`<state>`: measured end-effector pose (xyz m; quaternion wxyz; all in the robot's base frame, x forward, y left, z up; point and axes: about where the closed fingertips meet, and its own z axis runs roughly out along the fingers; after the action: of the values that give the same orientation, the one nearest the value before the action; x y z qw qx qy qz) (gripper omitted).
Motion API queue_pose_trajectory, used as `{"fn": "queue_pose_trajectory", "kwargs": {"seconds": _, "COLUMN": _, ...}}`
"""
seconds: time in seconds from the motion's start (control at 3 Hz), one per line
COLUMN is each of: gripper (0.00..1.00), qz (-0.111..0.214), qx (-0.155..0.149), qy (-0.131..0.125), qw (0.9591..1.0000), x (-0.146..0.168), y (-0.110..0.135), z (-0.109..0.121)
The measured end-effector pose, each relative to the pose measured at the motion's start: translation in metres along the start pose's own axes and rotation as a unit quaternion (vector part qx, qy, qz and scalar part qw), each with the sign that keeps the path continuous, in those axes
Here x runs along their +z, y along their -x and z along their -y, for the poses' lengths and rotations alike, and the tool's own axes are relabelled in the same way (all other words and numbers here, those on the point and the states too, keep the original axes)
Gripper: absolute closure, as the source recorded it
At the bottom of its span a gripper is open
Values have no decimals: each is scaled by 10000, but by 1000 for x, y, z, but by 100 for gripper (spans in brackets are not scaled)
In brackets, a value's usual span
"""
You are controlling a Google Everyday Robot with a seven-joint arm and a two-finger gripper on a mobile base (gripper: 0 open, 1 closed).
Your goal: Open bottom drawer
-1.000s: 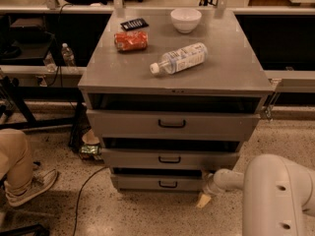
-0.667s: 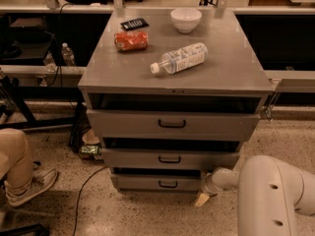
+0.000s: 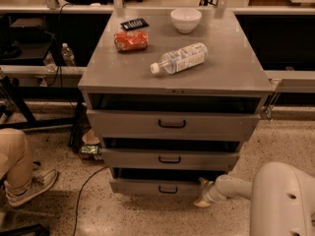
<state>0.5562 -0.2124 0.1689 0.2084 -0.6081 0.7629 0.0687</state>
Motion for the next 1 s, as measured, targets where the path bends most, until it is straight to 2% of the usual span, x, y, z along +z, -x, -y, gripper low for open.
{"fn": "queue_pose_trajectory", "kwargs": {"seconds": 0.33, "gripper": 72, "qz": 70, "qx": 21, "qy": 62, "qw": 10000, "x": -8, "y": 0, "z": -10}}
{"fn": "queue_pose_trajectory", "kwargs": {"seconds": 0.67, "gripper": 95, "qz": 71, "qx": 21, "qy": 63, "qw": 10000, "x": -16, "y": 4, "z": -9}}
{"fn": "queue_pose_trajectory", "kwargs": {"seconds": 1.0, "gripper": 100, "qz": 72, "qx": 21, "qy": 64, "qw": 10000, "x": -20, "y": 6, "z": -8}}
